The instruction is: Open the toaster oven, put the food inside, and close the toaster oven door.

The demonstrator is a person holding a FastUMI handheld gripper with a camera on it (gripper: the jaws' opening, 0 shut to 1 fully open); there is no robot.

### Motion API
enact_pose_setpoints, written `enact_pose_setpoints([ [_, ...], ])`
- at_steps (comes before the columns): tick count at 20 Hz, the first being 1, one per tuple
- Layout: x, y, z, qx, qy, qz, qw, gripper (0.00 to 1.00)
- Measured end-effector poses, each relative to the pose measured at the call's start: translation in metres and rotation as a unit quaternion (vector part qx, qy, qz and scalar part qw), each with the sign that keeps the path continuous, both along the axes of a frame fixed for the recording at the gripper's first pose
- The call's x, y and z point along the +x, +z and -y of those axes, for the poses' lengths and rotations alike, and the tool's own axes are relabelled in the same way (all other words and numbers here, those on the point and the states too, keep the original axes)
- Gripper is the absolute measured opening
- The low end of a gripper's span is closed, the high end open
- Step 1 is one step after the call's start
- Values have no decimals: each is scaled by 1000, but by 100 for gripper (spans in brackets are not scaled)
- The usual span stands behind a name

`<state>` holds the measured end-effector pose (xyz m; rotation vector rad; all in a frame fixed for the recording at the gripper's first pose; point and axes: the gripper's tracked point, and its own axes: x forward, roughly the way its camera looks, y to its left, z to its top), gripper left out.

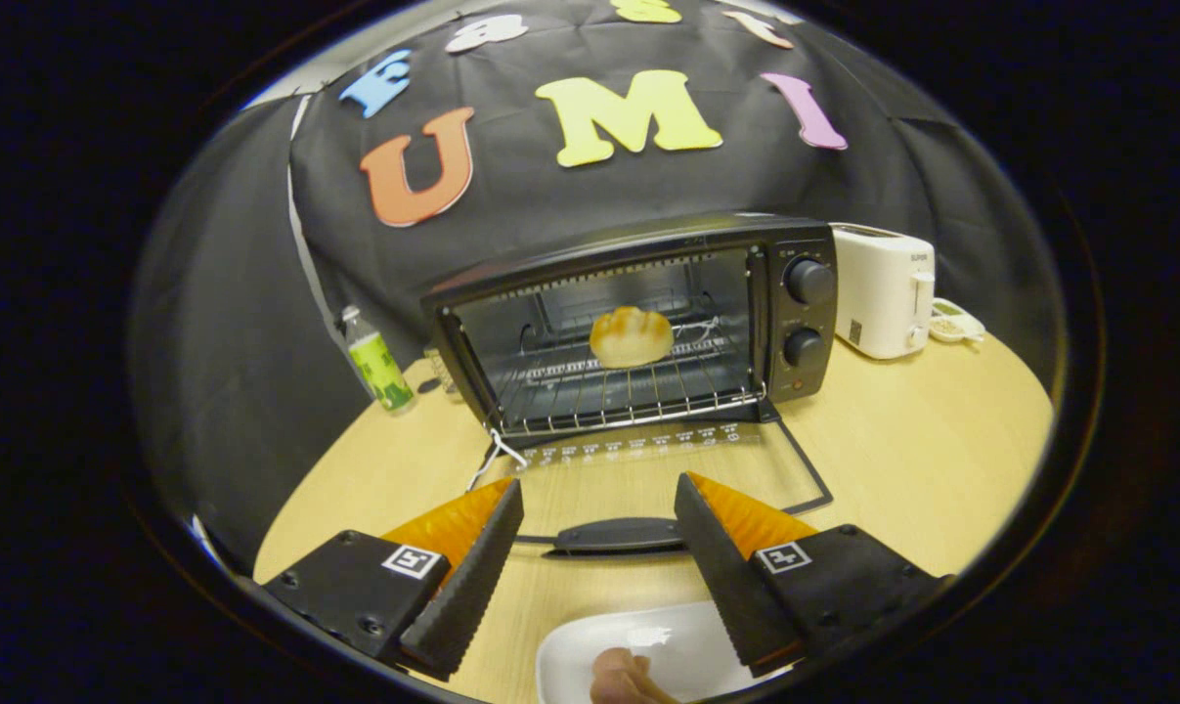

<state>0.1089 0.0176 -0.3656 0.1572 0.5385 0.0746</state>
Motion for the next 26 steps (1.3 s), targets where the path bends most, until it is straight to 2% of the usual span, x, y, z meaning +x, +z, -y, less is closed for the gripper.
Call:
enact_pose_setpoints([
  [3,-14,-20,-1,-35,2,-33,999,100],
  [5,-22,-32,-7,-31,7,-58,998,100],
  [7,-26,-40,-4,-29,-5,-79,996,100],
  [13,-12,-41,4,-61,-19,-75,995,100],
  [17,-14,-38,4,-54,-20,-93,994,100],
  [26,-11,-12,5,-27,-33,-84,996,100],
])
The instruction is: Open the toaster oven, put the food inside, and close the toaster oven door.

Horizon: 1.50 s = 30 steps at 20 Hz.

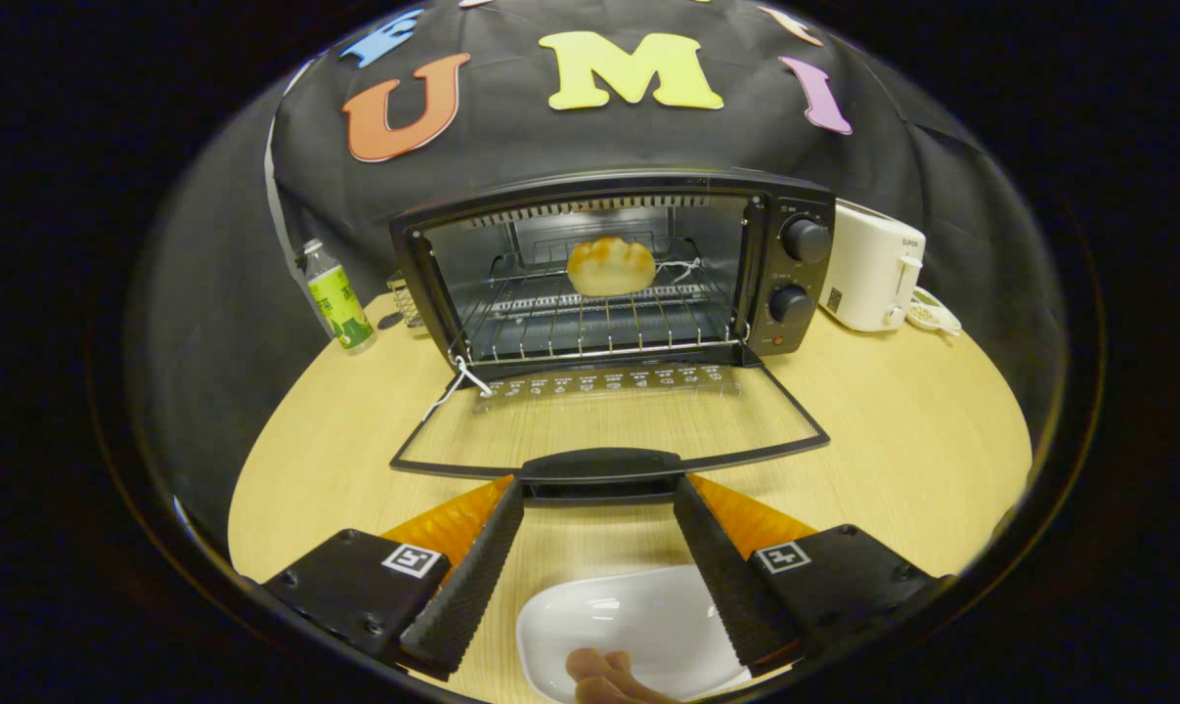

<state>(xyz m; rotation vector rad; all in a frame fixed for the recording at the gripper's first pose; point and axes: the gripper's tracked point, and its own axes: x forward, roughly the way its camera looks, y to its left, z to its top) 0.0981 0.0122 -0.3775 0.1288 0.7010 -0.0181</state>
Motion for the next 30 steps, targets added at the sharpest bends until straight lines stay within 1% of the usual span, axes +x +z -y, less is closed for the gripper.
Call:
enact_pose_setpoints([
  [6,1,10,0,-2,-3,7,1000,100],
  [8,4,19,1,4,-5,24,1000,100],
  [10,6,28,0,-8,2,40,999,100],
  [12,12,42,1,-22,9,69,997,100],
  [18,27,66,1,-60,9,126,990,100],
  [21,44,85,0,-85,15,179,980,100],
  [23,51,91,0,-79,9,200,977,100],
  [25,54,94,-1,-71,5,206,976,100],
  [30,48,103,-2,-55,1,221,974,100],
])
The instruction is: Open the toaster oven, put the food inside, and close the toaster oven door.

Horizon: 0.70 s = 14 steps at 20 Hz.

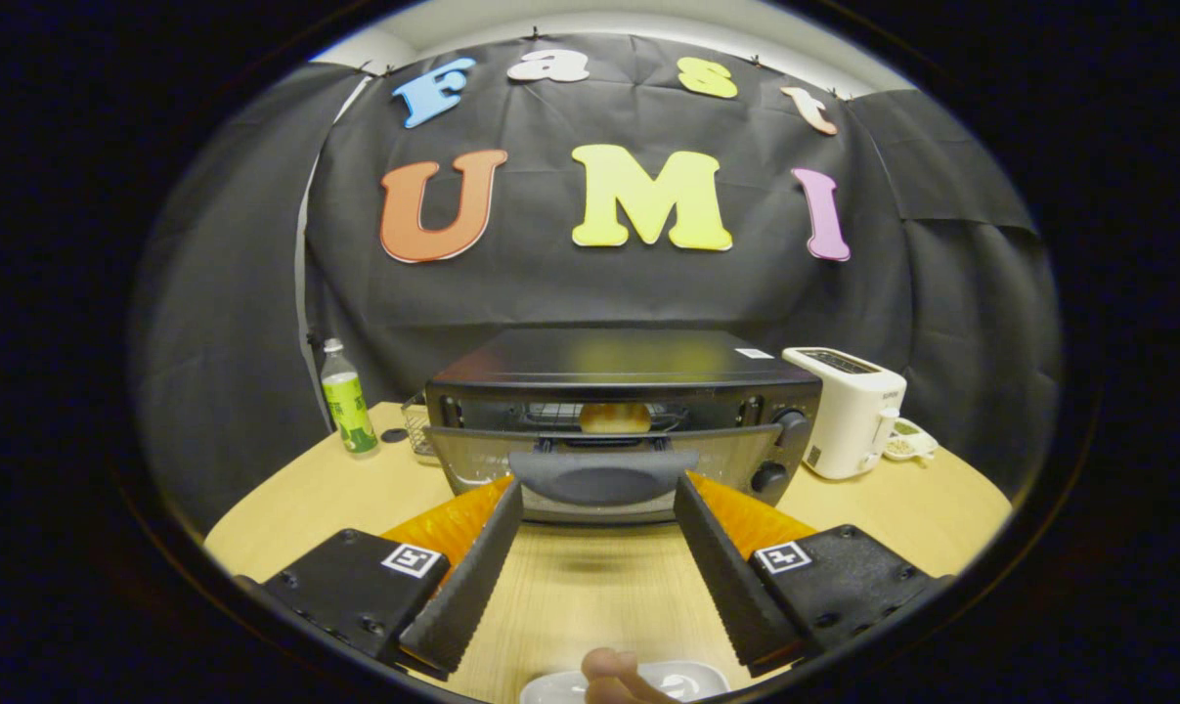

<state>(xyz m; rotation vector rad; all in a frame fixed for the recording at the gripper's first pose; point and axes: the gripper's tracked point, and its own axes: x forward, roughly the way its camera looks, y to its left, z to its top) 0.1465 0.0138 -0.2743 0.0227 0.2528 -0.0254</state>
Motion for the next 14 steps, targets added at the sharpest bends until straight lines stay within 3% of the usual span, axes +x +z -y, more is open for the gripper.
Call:
enact_pose_setpoints([
  [7,-27,34,18,-25,-18,29,999,100],
  [14,-74,89,9,-22,-5,41,999,100],
])
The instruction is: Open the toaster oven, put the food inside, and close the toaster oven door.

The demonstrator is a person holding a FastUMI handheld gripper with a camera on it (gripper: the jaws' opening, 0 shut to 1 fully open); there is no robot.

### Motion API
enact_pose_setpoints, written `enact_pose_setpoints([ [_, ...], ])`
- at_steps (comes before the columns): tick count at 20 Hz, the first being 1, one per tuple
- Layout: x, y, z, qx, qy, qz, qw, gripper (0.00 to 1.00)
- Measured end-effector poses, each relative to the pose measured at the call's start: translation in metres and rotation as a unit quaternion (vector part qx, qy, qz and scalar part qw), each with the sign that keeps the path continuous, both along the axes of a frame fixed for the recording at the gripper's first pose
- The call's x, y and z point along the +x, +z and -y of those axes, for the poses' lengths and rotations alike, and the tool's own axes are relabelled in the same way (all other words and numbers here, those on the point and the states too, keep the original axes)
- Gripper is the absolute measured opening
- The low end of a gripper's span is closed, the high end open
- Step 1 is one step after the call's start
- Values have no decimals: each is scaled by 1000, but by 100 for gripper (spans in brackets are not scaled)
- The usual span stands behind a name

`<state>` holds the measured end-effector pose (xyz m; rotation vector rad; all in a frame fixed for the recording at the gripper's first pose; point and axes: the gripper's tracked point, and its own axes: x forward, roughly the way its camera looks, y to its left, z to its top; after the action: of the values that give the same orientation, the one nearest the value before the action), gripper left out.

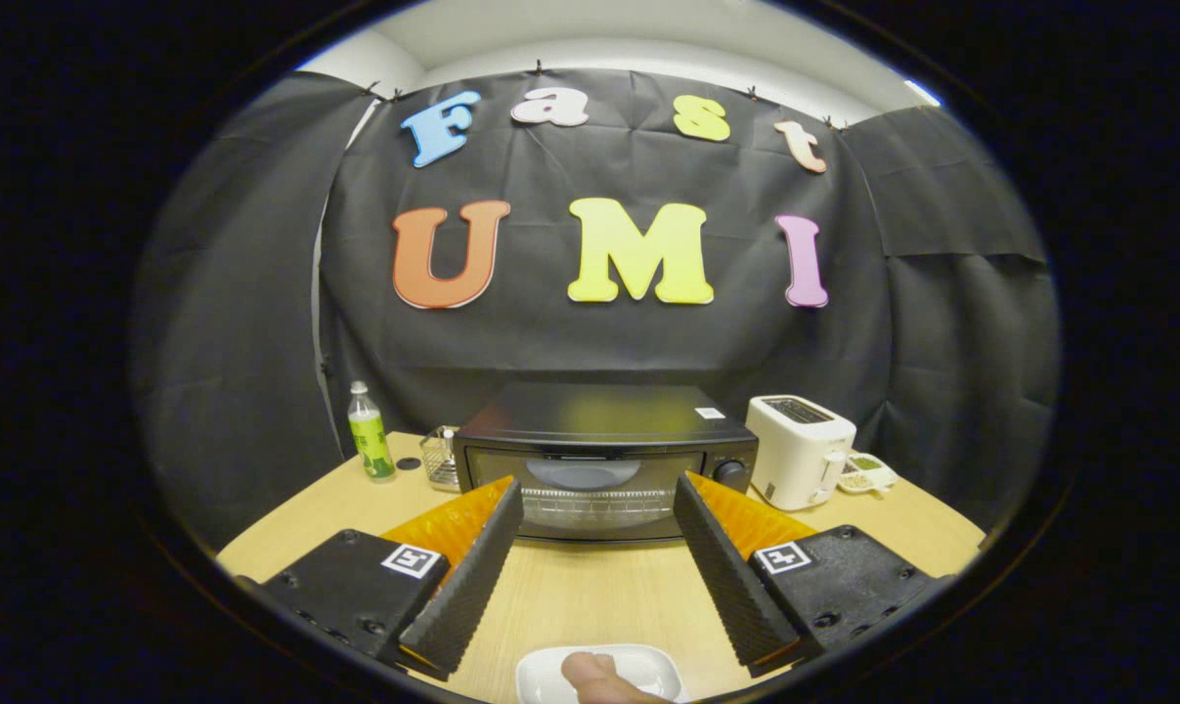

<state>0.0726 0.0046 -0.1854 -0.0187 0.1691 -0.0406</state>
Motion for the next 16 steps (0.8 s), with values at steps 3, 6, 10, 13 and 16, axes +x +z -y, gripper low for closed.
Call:
enact_pose_setpoints([
  [3,-26,37,-3,10,-1,20,1000,100],
  [6,-54,77,-5,14,1,51,999,100],
  [10,-89,120,4,-2,-16,70,997,100],
  [13,-108,160,3,14,-8,96,995,100],
  [16,-123,182,6,21,1,98,995,100],
])
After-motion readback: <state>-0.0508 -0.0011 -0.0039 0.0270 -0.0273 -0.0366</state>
